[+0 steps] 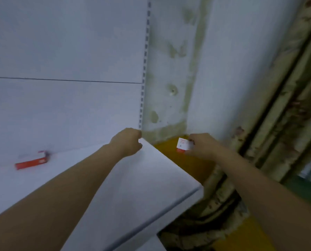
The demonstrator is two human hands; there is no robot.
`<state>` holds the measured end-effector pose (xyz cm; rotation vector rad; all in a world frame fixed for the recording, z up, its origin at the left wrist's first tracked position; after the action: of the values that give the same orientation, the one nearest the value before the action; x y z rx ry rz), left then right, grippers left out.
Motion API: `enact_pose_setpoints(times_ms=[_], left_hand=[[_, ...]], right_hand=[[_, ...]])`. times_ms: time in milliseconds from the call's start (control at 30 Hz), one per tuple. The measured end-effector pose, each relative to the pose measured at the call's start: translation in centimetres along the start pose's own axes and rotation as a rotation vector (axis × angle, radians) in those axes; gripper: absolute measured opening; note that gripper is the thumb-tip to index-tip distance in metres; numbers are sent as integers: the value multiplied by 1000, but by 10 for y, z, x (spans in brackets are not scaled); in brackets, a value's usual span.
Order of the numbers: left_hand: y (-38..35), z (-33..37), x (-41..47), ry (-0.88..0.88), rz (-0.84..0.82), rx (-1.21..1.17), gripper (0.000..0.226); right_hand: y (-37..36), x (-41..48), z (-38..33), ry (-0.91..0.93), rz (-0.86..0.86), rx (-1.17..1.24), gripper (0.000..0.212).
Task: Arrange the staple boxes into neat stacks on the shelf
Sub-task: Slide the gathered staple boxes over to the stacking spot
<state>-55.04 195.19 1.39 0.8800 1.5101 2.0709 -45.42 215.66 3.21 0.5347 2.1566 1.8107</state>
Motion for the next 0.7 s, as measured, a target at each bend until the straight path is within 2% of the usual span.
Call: enact_pose_setpoints(times_ms=[133,267,433,700], left_hand=[[21,-44,-26,175,40,55,37],[39,-83,-73,363,75,120,37],[56,-126,-132,552,101,159,34],[69,-165,-181,651,165,148,40]], right_hand=[[-11,36,-64,201,5,25,35],[-31,48,-135,400,-46,27,44],[-57,31,-211,612,-114,90,44],[-72,9,-287,775,-128,154,48]])
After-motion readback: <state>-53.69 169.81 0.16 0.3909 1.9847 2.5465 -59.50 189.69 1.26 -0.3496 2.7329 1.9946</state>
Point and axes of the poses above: each hand's wrist, its own x-axis towards the middle knuckle, its own y-axis out of the back of the hand, z = x × y, the point moved 3 cm from there along x, towards the middle knuckle, and after that the axes turned 12 degrees about -y, right-handed, at the moved point
